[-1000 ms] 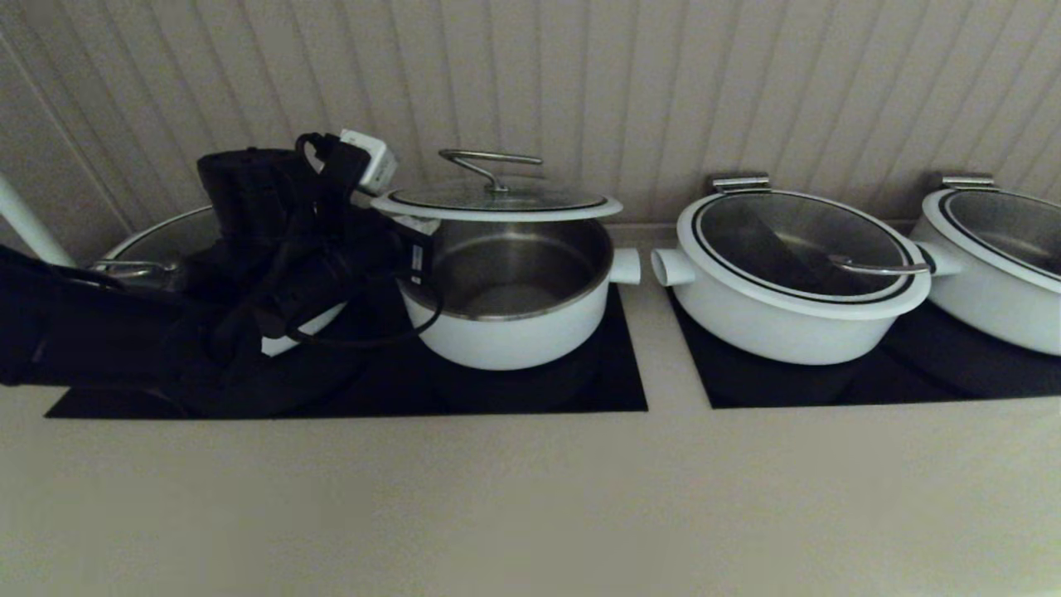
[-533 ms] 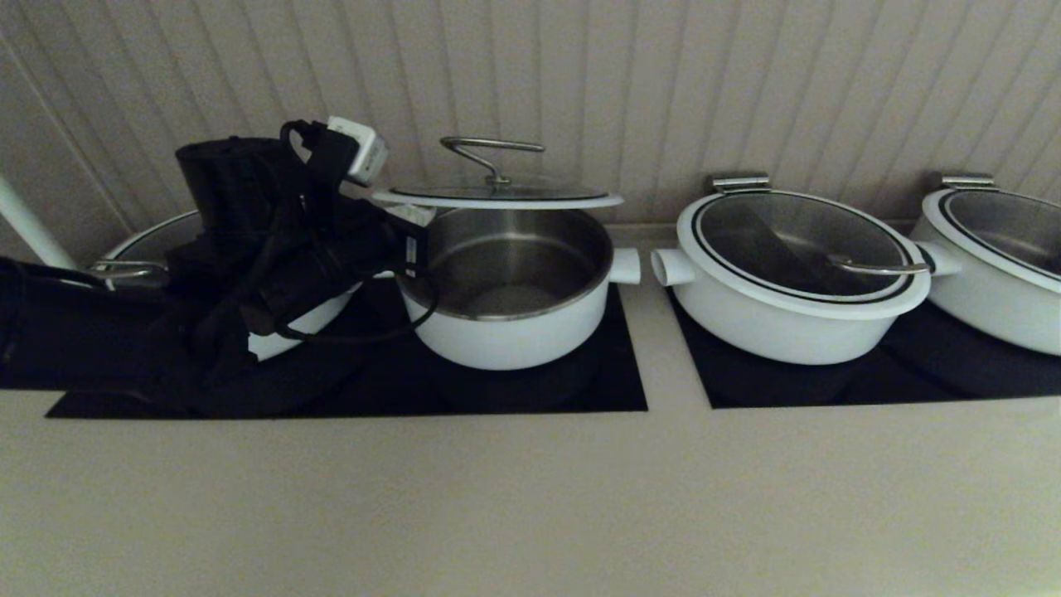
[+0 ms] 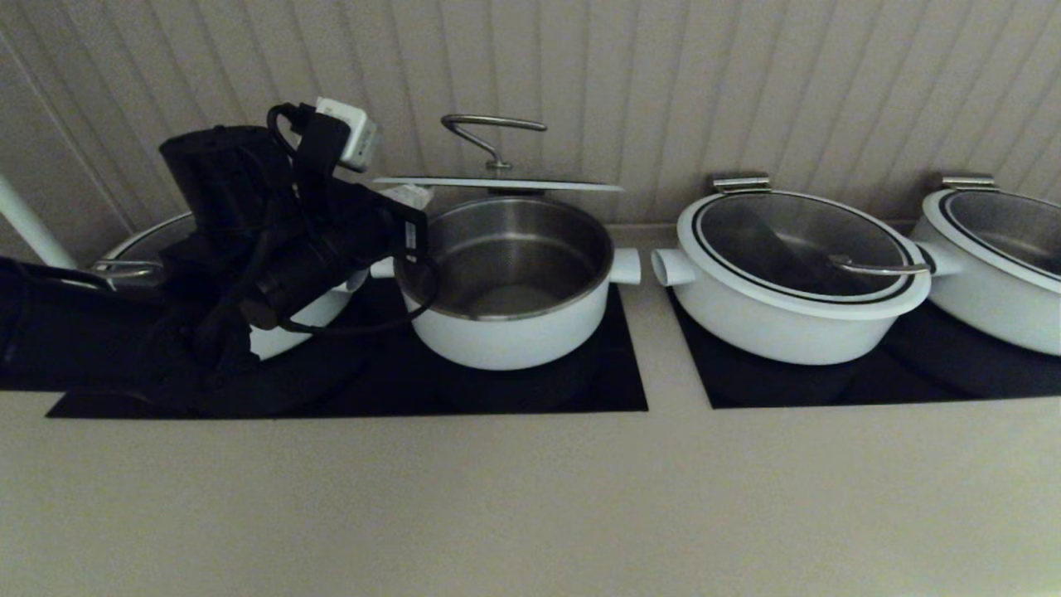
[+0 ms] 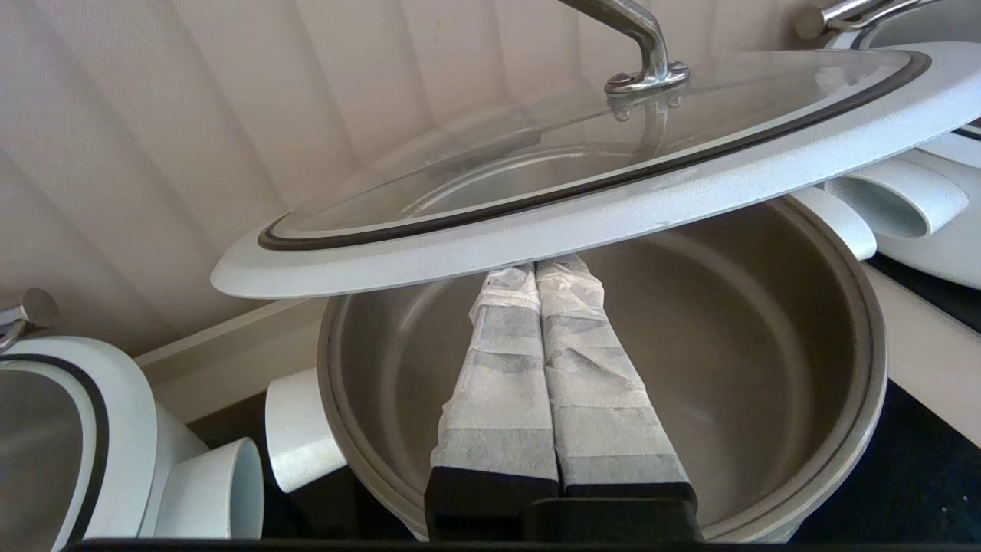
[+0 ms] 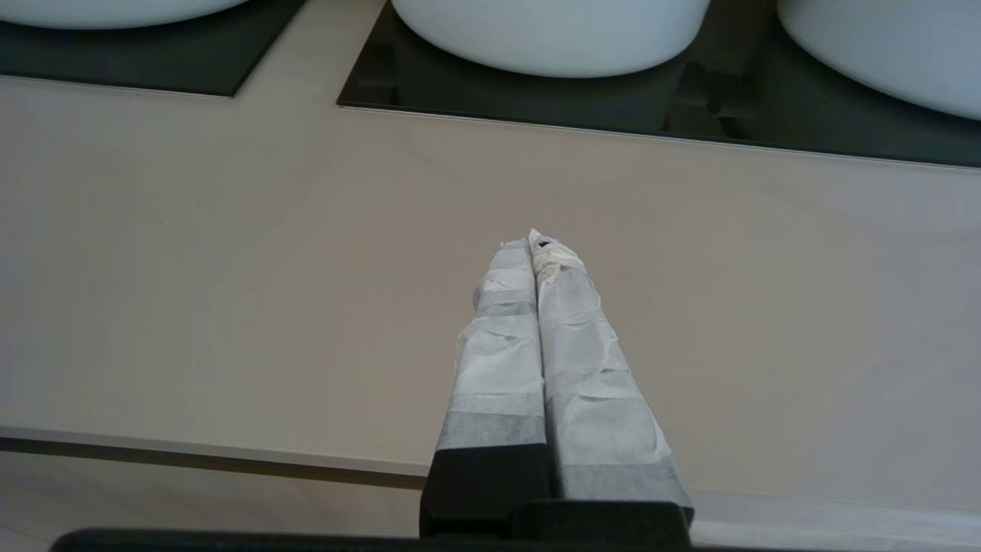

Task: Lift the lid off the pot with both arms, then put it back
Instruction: Open the pot lid completely

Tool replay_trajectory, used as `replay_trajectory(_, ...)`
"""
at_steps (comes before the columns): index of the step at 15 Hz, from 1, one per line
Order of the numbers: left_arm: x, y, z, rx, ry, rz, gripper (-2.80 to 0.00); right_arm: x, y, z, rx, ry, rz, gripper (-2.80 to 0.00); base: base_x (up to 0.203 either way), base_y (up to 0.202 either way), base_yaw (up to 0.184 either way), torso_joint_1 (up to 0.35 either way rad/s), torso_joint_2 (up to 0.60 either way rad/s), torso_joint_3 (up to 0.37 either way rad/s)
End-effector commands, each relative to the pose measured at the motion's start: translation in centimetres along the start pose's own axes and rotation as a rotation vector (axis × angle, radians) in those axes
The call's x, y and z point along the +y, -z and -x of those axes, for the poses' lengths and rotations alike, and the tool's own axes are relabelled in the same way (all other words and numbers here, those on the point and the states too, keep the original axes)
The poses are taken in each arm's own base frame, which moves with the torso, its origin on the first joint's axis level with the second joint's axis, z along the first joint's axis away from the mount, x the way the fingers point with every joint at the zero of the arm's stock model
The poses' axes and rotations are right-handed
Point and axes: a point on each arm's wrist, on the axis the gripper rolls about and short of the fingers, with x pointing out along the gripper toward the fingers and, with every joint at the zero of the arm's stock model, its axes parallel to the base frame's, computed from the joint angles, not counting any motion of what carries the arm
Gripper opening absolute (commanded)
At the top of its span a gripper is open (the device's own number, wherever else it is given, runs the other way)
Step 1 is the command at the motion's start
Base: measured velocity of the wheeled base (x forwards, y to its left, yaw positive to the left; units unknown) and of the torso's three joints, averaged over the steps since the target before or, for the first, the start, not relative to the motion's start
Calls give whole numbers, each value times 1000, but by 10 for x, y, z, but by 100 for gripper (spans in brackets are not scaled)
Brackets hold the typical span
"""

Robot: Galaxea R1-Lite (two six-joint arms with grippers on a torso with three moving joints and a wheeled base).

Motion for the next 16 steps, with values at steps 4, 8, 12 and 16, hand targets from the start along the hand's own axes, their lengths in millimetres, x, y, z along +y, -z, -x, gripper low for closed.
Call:
replay_trajectory(4, 0, -1, -2, -17, -3, -1, -280, 0, 0, 0, 1, -1, 1, -280, 0, 0, 0, 0, 0, 0)
replay_trajectory(8, 1, -2, -4, -58, -15, -3, -280, 0, 0, 0, 1, -1, 1, -280, 0, 0, 0, 0, 0, 0)
replay_trajectory(12, 1, -3, -6, -66, -16, -3, -280, 0, 0, 0, 1, -1, 1, -280, 0, 0, 0, 0, 0, 0)
replay_trajectory(16, 3, -10, -13, -112, -25, -4, -280, 0, 0, 0, 1, -1, 1, -280, 0, 0, 0, 0, 0, 0)
